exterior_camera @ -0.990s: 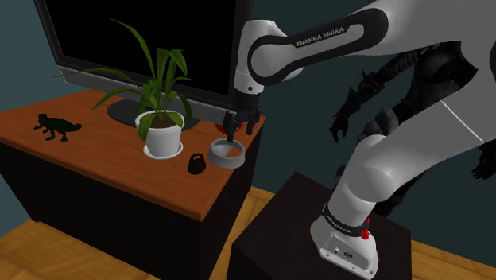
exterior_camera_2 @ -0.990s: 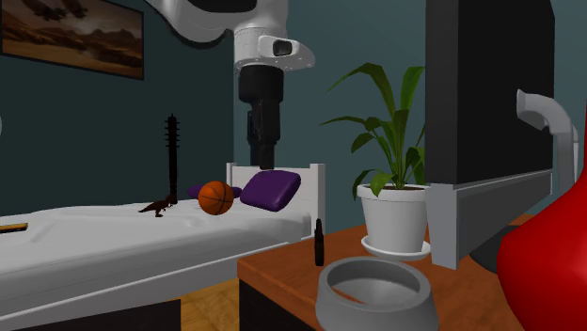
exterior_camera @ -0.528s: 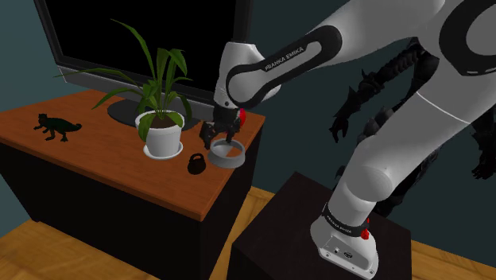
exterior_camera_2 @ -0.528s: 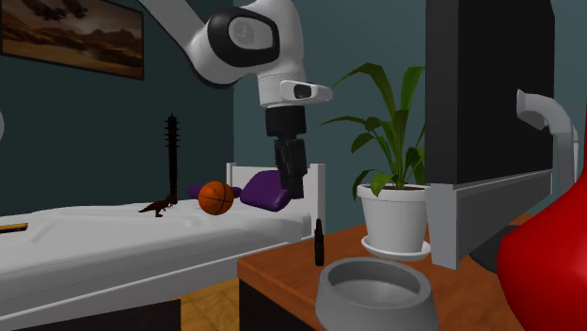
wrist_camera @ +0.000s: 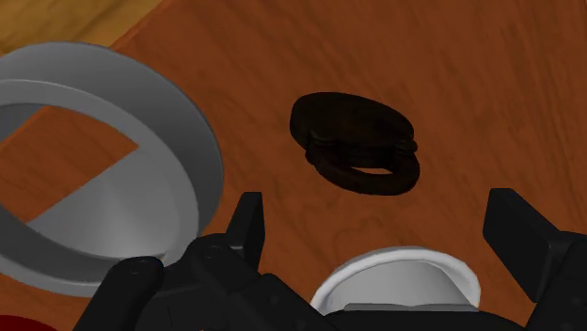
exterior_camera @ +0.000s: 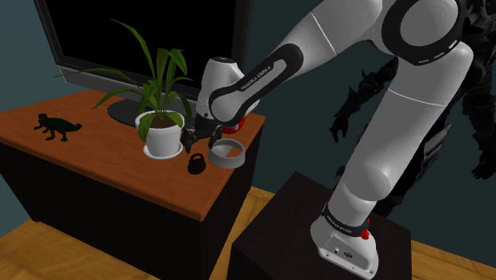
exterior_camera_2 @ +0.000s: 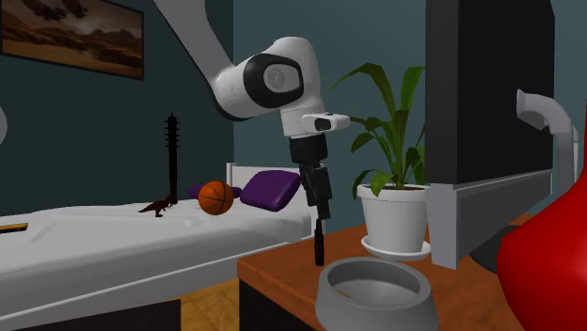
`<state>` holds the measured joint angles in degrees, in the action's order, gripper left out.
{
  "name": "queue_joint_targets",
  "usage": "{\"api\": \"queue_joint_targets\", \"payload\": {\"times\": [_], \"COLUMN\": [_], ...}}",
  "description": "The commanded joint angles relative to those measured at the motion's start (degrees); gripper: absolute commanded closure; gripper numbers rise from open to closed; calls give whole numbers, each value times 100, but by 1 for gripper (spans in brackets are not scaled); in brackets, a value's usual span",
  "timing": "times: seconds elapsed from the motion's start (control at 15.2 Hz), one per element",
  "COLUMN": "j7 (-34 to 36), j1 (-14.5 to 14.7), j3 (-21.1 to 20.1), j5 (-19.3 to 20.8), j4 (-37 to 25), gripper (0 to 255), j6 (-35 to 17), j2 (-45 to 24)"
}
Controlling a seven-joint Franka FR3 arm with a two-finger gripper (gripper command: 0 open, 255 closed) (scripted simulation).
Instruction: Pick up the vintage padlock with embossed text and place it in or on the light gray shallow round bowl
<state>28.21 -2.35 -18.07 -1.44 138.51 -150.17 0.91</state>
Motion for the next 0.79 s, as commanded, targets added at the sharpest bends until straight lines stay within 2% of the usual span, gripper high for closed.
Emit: {"api": "queue_joint_targets", "payload": {"times": [0.0, 0.26, 0.73], "j7": [94, 271, 271], "j1": [-4, 5, 9], "j3": [-2, 25, 29], "j5": [112, 360, 360], "j4": [-25, -53, -53], "gripper": [0, 0, 0], "j6": [-166, -492, -492], "j2": [-181, -555, -555]}}
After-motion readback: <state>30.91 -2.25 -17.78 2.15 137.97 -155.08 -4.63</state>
